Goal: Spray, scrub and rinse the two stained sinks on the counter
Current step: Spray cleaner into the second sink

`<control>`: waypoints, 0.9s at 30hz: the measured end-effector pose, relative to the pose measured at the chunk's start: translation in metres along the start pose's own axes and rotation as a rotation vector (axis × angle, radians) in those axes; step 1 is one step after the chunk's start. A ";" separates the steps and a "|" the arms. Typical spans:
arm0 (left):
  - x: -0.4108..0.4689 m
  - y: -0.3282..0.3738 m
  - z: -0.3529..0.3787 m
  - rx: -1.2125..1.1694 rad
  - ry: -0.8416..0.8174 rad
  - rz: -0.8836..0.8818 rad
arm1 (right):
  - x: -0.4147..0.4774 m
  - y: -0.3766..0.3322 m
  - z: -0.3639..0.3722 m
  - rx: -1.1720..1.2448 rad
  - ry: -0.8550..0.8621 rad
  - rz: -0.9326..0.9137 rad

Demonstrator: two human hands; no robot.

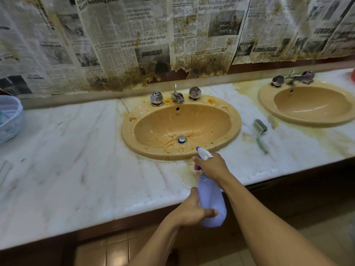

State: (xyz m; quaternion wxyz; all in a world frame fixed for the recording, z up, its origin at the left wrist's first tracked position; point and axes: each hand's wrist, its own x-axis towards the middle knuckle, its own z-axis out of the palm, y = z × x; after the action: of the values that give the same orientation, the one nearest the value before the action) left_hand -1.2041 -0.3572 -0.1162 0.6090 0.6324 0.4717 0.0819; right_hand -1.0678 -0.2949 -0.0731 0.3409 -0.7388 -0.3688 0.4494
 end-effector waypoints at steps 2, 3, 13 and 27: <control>0.008 0.004 0.005 0.014 -0.007 0.002 | 0.007 -0.001 -0.005 0.043 0.003 0.037; 0.012 0.006 0.008 0.014 -0.015 0.001 | 0.011 -0.001 -0.008 0.064 0.008 0.053; 0.044 0.026 0.027 0.011 -0.068 0.000 | 0.038 0.004 -0.045 -0.068 -0.058 0.014; 0.057 0.031 0.024 0.074 -0.158 0.006 | 0.035 0.018 -0.061 0.103 0.122 0.135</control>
State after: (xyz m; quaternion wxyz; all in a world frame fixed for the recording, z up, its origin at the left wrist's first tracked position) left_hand -1.1419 -0.3284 -0.1223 0.6202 0.6604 0.4229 0.0162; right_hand -0.9965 -0.2845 -0.0810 0.3692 -0.7696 -0.2731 0.4436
